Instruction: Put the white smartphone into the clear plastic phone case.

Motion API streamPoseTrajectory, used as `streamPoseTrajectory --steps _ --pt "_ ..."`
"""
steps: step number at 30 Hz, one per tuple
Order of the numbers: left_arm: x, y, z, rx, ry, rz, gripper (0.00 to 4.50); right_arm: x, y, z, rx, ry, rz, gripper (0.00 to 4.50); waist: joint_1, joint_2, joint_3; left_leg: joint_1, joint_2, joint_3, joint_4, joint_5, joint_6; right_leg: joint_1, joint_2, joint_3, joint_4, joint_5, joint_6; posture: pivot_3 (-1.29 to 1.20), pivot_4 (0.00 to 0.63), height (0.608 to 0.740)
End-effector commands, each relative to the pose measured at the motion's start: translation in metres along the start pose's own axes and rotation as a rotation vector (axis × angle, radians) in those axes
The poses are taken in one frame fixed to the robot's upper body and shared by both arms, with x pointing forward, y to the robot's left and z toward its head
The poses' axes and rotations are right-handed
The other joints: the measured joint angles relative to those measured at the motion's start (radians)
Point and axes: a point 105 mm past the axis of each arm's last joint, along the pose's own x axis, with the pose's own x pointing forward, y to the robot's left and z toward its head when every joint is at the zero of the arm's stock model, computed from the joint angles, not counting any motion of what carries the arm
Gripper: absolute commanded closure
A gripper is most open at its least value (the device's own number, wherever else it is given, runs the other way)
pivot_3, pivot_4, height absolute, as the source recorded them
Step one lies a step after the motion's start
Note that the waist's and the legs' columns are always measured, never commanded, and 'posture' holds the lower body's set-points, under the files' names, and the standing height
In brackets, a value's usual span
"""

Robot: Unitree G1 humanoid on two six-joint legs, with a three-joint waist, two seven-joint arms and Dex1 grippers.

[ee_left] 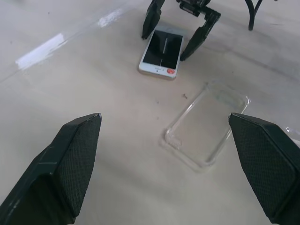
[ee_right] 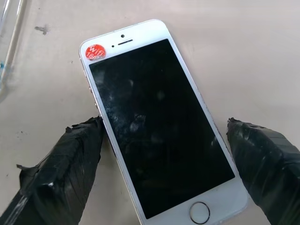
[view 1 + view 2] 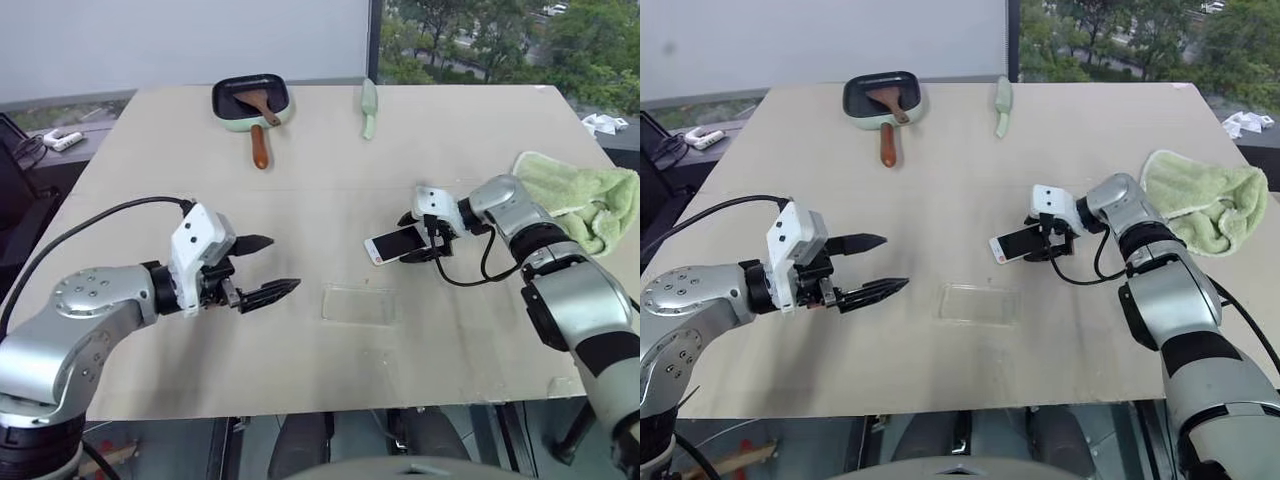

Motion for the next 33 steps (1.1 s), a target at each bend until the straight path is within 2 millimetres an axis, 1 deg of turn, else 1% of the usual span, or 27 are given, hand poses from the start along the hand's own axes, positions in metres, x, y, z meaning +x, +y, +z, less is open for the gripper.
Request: streamPoseTrajectory --steps 1,6,9,16,18,19,21,26,29,33 --pt "-0.003 0.0 0.004 0.03 -0.013 0.006 0.03 -0.014 0.011 -0.029 0.05 0.108 0.048 0.0 0.002 0.0 0.0 0.0 0.0 0.0 0.0 0.0 0.0 0.0 -0.001 0.0 0.0 0.0 0.0 0.0 0.15 0.74" --pt "-0.001 0.0 0.002 0.027 -0.009 -0.005 0.03 -0.018 0.02 -0.036 0.125 0.09 0.104 0.0 0.001 0.0 0.0 -0.001 -0.005 -0.001 0.0 0.0 0.0 0.0 -0.002 -0.001 0.0 0.0 0.0 0.0 0.15 0.74" --pt "0.001 0.001 0.002 0.028 -0.008 -0.015 0.03 -0.022 0.023 -0.04 0.132 0.095 0.119 0.0 0.002 0.0 0.0 -0.001 -0.005 -0.001 0.0 0.0 0.0 0.0 -0.002 -0.002 0.0 0.0 0.0 0.0 0.15 0.74" --pt "0.005 0.0 0.003 0.034 -0.01 -0.048 0.03 -0.013 0.013 -0.036 0.11 0.036 0.0 0.0 0.001 0.0 0.0 -0.001 -0.006 -0.001 0.0 0.0 0.0 0.0 -0.004 -0.002 0.0 0.0 0.0 0.0 0.15 0.74" --pt "0.005 -0.002 0.001 0.033 -0.001 -0.067 0.0 -0.011 0.015 -0.039 0.108 0.038 -0.009 0.58 -0.004 -0.001 -0.001 0.0 -0.006 -0.001 0.0 -0.001 0.002 0.001 -0.004 -0.002 0.0 0.0 0.0 0.0 0.15 0.74" --pt "0.005 -0.002 0.001 0.034 -0.001 -0.073 0.0 -0.011 0.016 -0.041 0.112 0.04 -0.013 0.75 -0.005 -0.001 -0.001 0.0 -0.006 -0.001 0.0 -0.001 0.002 0.001 -0.004 -0.002 0.001 0.0 0.0 0.0 0.15 0.74" --pt "0.005 -0.002 0.001 0.042 -0.001 -0.076 0.0 -0.01 0.017 -0.043 0.114 0.043 -0.018 1.57 -0.006 -0.001 -0.001 0.002 -0.006 -0.001 0.0 -0.002 0.003 0.002 -0.004 -0.002 0.001 0.0 0.0 0.0 0.15 0.74" --pt "0.006 -0.001 0.002 0.058 -0.002 -0.077 0.0 -0.01 0.017 -0.045 0.117 0.042 -0.029 1.61 -0.005 -0.001 -0.001 0.011 -0.006 -0.001 0.0 -0.002 0.004 0.01 -0.004 -0.001 0.0 -0.001 -0.001 0.0 0.15 0.74" --pt "0.007 -0.001 0.001 0.059 -0.002 -0.08 0.0 -0.011 0.016 -0.046 0.119 0.04 -0.037 1.62 -0.005 -0.001 -0.001 0.013 -0.006 -0.001 0.0 -0.002 0.005 0.012 -0.004 -0.001 0.0 -0.002 -0.003 0.0 0.15 0.74" --pt "0.007 0.0 -0.001 0.059 -0.001 -0.075 0.0 -0.016 0.012 -0.039 0.121 -0.013 -0.061 1.71 -0.005 -0.001 -0.001 0.015 -0.006 -0.001 0.0 -0.002 0.005 0.013 -0.004 0.0 0.0 -0.002 -0.003 0.0 0.15 0.74"
